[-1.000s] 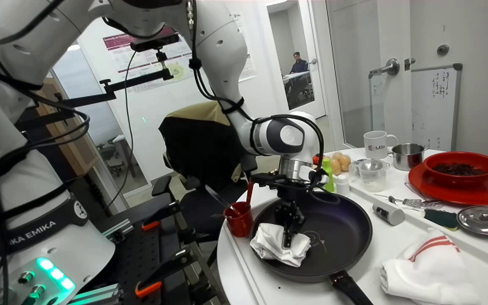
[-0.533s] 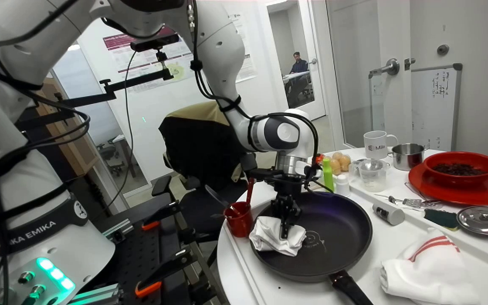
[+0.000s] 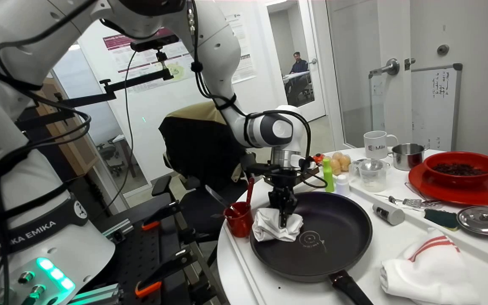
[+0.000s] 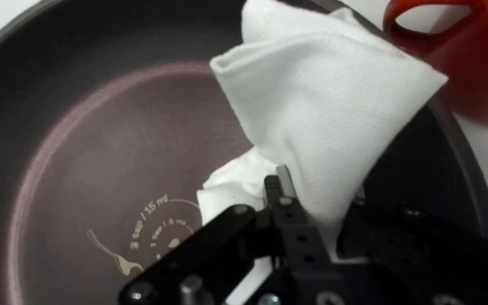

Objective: Wipe the pan with the white cloth

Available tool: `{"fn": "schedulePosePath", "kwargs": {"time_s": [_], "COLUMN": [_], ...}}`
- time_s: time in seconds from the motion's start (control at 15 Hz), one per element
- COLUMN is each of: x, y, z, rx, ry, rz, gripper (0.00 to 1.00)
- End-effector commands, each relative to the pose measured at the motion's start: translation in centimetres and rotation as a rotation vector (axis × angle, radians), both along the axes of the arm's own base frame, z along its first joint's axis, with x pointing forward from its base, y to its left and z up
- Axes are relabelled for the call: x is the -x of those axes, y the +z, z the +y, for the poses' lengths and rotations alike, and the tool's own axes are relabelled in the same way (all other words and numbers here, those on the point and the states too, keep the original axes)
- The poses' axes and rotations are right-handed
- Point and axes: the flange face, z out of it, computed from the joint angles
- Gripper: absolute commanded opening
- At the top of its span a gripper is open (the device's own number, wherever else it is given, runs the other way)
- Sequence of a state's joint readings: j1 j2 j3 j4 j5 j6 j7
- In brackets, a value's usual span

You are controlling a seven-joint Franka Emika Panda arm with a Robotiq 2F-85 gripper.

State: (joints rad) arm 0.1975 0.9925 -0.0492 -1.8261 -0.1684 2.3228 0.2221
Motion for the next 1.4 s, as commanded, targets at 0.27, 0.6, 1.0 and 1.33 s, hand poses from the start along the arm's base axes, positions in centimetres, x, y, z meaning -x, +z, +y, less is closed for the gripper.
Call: {"fn": "schedulePosePath", "kwargs": {"time_s": [0.27,0.6,1.0,1.33], "x": [-2.3,-4.1,-6.4,-7.6], "y": [0.1,1.0,2.4,3.0], "z": [2.1,2.5,1.6,-2.1], "rx": [-0.068,-0.096,-0.114,-0.073], "ry": [0.016,0.016,-0.011,-0.052], "rz": [-0.143,-0.241,-0.353,-0.420], "gripper": [0.09,0.09,0.09,0.09]}}
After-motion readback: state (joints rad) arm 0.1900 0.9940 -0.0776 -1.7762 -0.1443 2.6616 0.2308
